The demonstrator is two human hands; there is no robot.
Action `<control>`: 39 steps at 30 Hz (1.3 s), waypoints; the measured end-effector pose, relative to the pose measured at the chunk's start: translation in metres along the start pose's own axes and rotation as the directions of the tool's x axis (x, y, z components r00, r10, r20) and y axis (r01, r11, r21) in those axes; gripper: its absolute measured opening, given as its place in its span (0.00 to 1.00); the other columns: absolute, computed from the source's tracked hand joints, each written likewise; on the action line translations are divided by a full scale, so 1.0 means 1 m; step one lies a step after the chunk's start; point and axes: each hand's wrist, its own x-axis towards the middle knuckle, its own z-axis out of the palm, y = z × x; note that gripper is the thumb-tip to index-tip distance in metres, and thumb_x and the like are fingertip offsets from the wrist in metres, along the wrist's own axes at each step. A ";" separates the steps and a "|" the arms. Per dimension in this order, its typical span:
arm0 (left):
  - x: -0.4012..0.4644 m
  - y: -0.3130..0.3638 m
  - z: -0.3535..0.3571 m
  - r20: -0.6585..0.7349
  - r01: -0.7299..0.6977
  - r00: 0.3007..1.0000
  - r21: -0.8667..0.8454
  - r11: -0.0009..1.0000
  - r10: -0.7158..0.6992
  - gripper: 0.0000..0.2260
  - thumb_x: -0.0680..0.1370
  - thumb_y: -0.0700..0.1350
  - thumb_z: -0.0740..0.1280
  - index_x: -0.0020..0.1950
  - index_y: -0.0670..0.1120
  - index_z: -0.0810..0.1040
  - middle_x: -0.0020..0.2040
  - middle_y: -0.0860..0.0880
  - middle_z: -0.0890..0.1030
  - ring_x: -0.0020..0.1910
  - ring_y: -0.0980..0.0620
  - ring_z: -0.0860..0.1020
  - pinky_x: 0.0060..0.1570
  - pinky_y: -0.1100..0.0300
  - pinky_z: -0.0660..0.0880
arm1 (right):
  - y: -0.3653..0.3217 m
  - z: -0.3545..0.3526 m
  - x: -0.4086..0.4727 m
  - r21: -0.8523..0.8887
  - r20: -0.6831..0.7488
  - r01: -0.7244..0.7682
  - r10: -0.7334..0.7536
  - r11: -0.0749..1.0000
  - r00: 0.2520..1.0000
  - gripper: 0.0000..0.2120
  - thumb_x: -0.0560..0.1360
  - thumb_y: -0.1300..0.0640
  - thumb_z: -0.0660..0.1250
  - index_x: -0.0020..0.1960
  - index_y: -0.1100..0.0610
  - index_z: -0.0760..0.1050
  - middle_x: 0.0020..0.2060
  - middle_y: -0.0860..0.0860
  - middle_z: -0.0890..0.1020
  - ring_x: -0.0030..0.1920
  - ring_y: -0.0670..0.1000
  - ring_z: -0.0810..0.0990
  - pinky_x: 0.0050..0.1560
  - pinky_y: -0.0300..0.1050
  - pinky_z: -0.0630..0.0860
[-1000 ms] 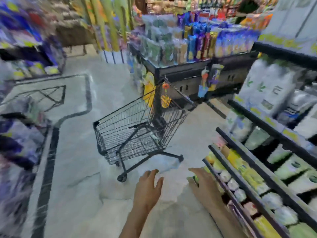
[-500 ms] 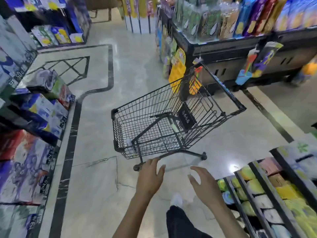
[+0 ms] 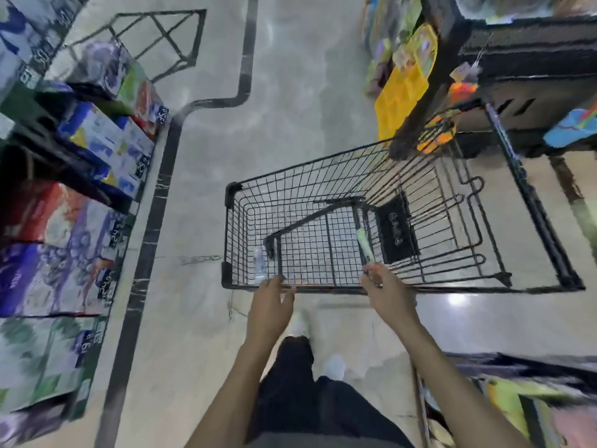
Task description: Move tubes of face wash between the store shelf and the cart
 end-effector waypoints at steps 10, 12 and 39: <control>0.164 -0.056 0.021 0.071 0.273 0.961 -0.083 0.958 -0.267 0.25 0.81 0.46 0.69 0.75 0.39 0.70 0.62 0.40 0.82 0.54 0.45 0.80 0.47 0.61 0.67 | -0.007 0.058 0.156 0.074 0.126 -0.244 0.234 0.967 0.964 0.09 0.83 0.49 0.65 0.61 0.49 0.77 0.54 0.51 0.83 0.48 0.50 0.80 0.49 0.46 0.73; 0.192 -0.072 0.035 0.096 0.355 0.933 -0.090 0.930 -0.347 0.22 0.81 0.48 0.69 0.71 0.39 0.73 0.60 0.40 0.82 0.53 0.43 0.80 0.48 0.57 0.71 | 0.000 0.074 0.181 0.072 0.149 -0.296 0.284 0.952 0.947 0.12 0.83 0.48 0.64 0.63 0.51 0.78 0.55 0.49 0.82 0.51 0.52 0.81 0.49 0.46 0.72; 0.325 -0.149 0.126 0.009 0.524 0.852 0.008 0.852 -0.524 0.26 0.73 0.45 0.76 0.66 0.39 0.72 0.61 0.37 0.79 0.60 0.36 0.78 0.56 0.46 0.76 | 0.102 0.158 0.329 0.533 0.322 -0.725 0.688 0.436 0.650 0.18 0.80 0.41 0.67 0.60 0.54 0.79 0.54 0.56 0.84 0.54 0.54 0.84 0.59 0.57 0.82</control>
